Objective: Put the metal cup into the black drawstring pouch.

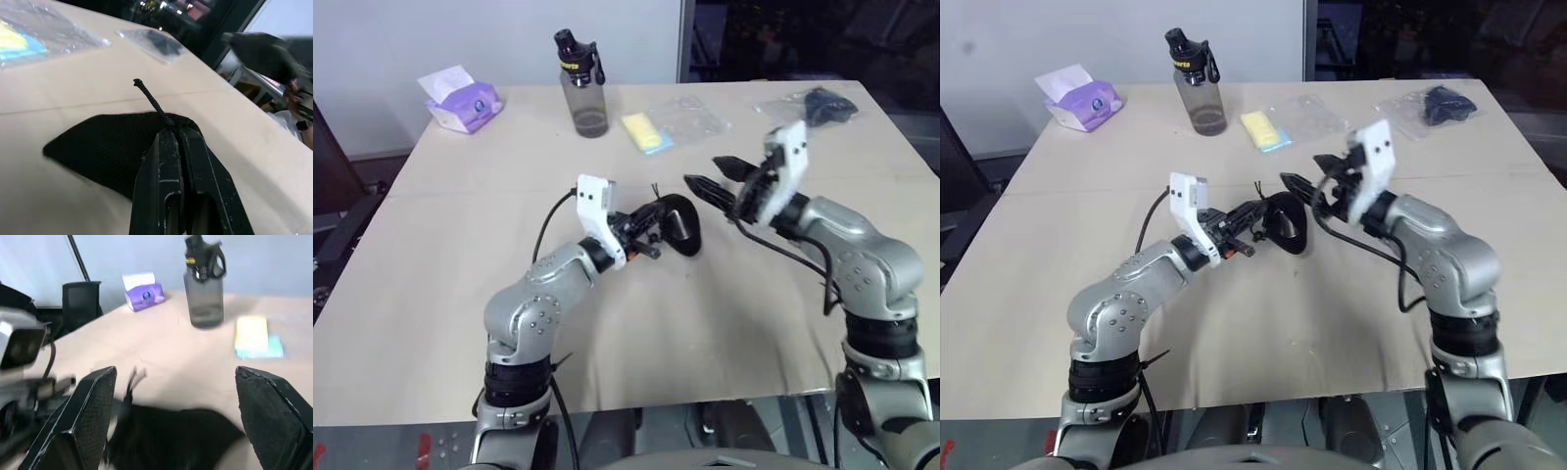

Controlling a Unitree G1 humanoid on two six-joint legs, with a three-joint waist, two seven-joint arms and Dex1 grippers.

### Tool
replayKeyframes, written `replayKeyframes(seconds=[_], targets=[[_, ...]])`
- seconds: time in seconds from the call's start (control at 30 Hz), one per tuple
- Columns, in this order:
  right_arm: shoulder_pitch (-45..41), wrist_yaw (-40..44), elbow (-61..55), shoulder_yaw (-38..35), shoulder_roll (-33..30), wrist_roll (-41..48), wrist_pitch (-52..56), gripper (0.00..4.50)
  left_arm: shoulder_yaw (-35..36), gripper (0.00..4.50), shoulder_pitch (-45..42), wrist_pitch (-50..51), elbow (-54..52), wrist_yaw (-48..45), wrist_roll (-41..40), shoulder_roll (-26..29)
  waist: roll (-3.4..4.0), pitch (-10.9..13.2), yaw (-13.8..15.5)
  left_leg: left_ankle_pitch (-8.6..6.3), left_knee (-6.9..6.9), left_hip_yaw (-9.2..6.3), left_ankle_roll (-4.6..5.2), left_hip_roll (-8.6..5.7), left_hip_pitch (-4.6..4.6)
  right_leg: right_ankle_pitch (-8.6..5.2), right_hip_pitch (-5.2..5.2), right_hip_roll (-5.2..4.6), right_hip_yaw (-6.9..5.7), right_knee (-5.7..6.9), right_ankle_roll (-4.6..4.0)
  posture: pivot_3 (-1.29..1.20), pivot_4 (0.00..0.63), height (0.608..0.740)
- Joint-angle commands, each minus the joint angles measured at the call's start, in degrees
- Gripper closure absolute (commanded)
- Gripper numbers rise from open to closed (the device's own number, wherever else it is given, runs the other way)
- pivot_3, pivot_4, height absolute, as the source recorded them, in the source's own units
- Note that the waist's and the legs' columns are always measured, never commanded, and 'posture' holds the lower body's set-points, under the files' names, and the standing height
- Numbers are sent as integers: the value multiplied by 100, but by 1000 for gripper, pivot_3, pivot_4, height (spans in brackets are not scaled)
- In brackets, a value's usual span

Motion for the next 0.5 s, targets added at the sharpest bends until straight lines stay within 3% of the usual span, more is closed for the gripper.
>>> replayKeyframes(seconds=[0.03,0.27,0.5], targets=[[-428,-373,317,-132,344,149,426,593,-190,4500,-102,-354,-130,-298,195,159,-1,2,15,0,0,0,0,-2,-1,2,0,-3,-1,0,4,0,150,740],[-611,-640,636,-530,904,836,1384,593,-307,4500,-66,-581,-137,-400,368,179,2,4,68,0,-2,-1,0,-3,-3,3,0,-6,-2,-2,4,0,150,740],[-658,-672,704,-577,1185,1047,1620,593,-396,4500,-9,-623,-142,-451,438,162,3,5,76,0,-1,-2,1,-2,-1,0,0,-4,-4,1,-1,0,150,740]])
